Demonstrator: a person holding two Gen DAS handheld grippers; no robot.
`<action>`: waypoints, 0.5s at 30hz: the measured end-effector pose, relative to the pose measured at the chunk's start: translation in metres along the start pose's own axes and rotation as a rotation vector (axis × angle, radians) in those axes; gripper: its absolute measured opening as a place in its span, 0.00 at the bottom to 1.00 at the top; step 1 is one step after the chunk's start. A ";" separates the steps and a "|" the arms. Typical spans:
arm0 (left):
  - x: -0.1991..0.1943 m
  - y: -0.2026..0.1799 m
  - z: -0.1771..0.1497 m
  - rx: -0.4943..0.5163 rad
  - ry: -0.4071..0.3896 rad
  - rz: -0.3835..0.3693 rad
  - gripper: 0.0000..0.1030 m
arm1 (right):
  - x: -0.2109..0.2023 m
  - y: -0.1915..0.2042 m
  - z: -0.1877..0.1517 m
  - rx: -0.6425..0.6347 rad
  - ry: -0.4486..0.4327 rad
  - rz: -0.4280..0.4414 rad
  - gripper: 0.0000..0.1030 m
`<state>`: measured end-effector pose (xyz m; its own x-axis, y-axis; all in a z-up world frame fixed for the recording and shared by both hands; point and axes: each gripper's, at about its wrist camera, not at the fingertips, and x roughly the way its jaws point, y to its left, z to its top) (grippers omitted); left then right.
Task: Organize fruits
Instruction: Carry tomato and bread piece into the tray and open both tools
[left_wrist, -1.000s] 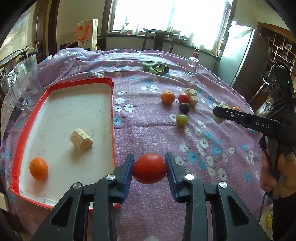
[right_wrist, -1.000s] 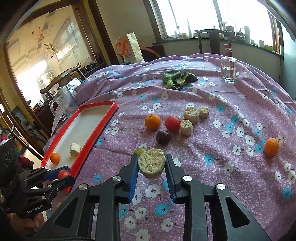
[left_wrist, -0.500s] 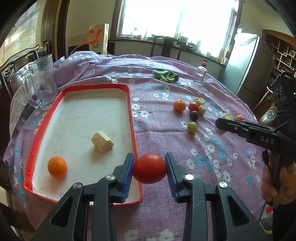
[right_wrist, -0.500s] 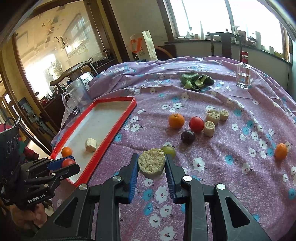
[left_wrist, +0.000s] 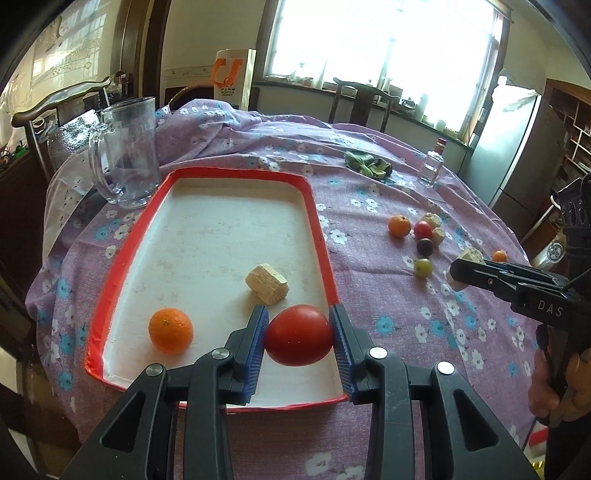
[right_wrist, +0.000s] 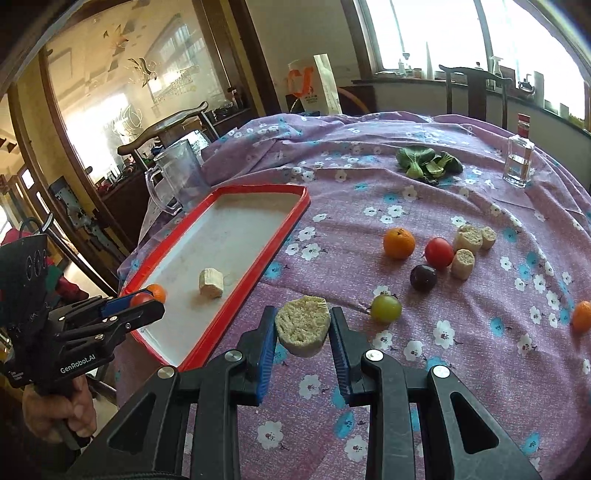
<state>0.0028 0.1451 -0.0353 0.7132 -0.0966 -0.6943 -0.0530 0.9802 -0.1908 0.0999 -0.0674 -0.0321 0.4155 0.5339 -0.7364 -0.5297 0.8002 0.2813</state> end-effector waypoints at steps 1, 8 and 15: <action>-0.001 0.003 0.001 -0.005 -0.002 0.005 0.33 | 0.002 0.003 0.001 -0.005 0.003 0.006 0.28; -0.006 0.026 0.007 -0.031 -0.017 0.035 0.33 | 0.021 0.030 0.012 -0.048 0.023 0.049 0.27; -0.006 0.045 0.013 -0.049 -0.024 0.067 0.33 | 0.045 0.056 0.024 -0.087 0.049 0.090 0.27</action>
<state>0.0051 0.1922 -0.0308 0.7231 -0.0262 -0.6902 -0.1352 0.9746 -0.1786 0.1072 0.0080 -0.0350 0.3284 0.5867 -0.7402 -0.6263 0.7219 0.2943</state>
